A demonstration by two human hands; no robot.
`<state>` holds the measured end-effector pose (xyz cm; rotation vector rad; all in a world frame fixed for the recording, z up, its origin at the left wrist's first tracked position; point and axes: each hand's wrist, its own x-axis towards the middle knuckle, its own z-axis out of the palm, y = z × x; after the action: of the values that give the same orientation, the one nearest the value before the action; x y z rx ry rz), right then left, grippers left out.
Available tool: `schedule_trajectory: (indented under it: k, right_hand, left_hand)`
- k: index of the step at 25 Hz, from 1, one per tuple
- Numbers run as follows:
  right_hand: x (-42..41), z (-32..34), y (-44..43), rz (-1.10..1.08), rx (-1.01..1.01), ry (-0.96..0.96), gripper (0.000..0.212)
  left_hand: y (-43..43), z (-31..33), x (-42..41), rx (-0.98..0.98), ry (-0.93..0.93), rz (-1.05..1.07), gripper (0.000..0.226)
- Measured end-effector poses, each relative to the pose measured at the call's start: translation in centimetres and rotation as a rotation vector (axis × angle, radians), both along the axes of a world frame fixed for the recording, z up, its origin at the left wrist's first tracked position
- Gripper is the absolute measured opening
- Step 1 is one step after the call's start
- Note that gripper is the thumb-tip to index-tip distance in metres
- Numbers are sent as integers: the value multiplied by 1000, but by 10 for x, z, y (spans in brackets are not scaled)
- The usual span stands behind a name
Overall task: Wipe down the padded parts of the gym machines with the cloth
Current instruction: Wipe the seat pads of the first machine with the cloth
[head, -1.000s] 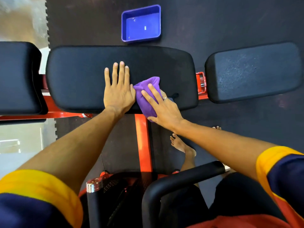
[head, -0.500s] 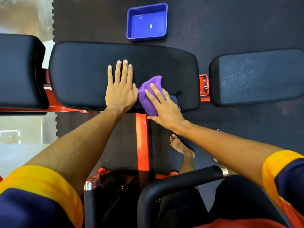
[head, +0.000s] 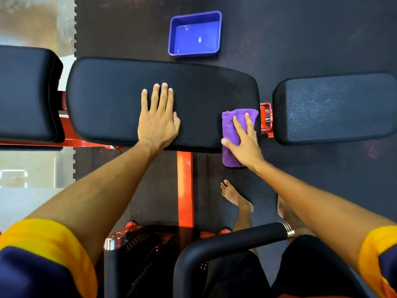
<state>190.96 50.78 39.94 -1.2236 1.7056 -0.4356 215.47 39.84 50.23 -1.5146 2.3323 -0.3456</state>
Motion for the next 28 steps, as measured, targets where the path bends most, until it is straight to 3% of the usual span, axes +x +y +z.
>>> schedule_trajectory:
  k: [3, 8, 11, 13, 16, 19, 23, 25, 28]
  right_hand:
    - [34, 19, -32, -27, -180, -2, 62]
    - [29, 11, -9, 173, -341, 116, 63]
    - [1, -10, 0, 45, -138, 229, 60]
    - [-5, -16, -30, -125, 7, 182, 59]
    - [-3, -6, -93, -306, 66, 108, 59]
    - [14, 5, -108, -249, -41, 119, 59]
    - [1, -10, -47, -4, -239, 221, 59]
    - [-26, -35, -54, -5, -188, 300, 60]
    - [-40, -46, -126, -216, -39, 157, 53]
  left_hand:
    - [-5, 1, -20, -14, 76, 112, 64]
    - [-10, -14, -69, 3, 177, 148, 49]
    - [-23, -22, -75, -4, 184, 126, 41]
    - [-38, -25, -77, -13, 196, 102, 37]
    - [-57, -30, -85, -15, 218, 78, 34]
    - [-65, -36, -95, -10, 250, 88, 34]
    - [-59, -52, -95, -6, 263, 50, 49]
    - [-60, -60, -97, 5, 228, 56, 57]
    - [-64, -66, -101, -3, 180, 85, 64]
